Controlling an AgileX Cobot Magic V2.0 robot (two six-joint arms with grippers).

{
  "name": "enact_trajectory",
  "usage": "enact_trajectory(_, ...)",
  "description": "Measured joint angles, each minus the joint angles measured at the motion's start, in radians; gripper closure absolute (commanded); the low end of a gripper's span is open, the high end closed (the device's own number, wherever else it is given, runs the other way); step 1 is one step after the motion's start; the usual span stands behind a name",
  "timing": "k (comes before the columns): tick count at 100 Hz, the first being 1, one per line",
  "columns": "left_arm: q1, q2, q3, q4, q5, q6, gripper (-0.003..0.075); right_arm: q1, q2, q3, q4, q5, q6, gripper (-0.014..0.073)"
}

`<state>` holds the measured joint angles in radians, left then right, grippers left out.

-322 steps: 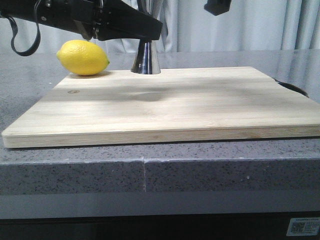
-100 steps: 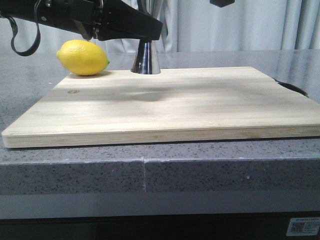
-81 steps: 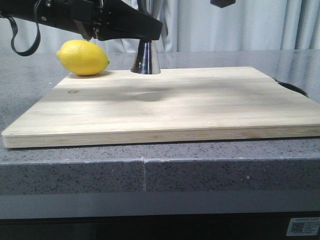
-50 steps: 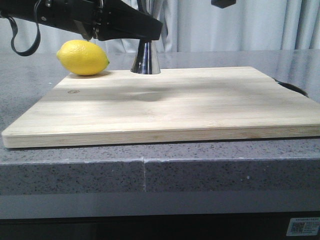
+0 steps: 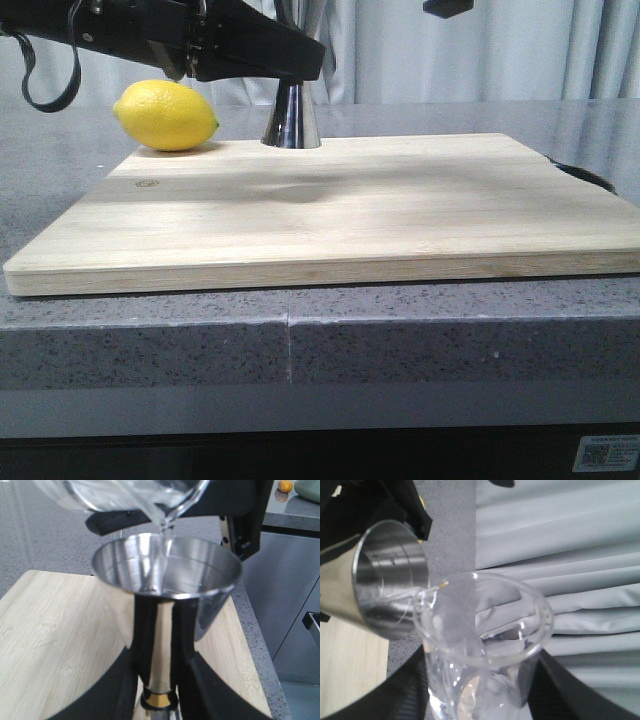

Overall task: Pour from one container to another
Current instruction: 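Pour liquid from the beaker into the jigger held by left gripper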

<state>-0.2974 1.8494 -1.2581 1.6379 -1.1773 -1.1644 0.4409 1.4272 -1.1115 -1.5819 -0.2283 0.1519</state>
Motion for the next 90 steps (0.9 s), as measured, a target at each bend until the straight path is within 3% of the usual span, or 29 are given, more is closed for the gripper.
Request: enact_trajectory(90,0.000,0.000,0.000,0.000,0.000,0.000,0.0608,0.000,0.000,-0.019,-0.069,-0.002,0.000,0.0316)
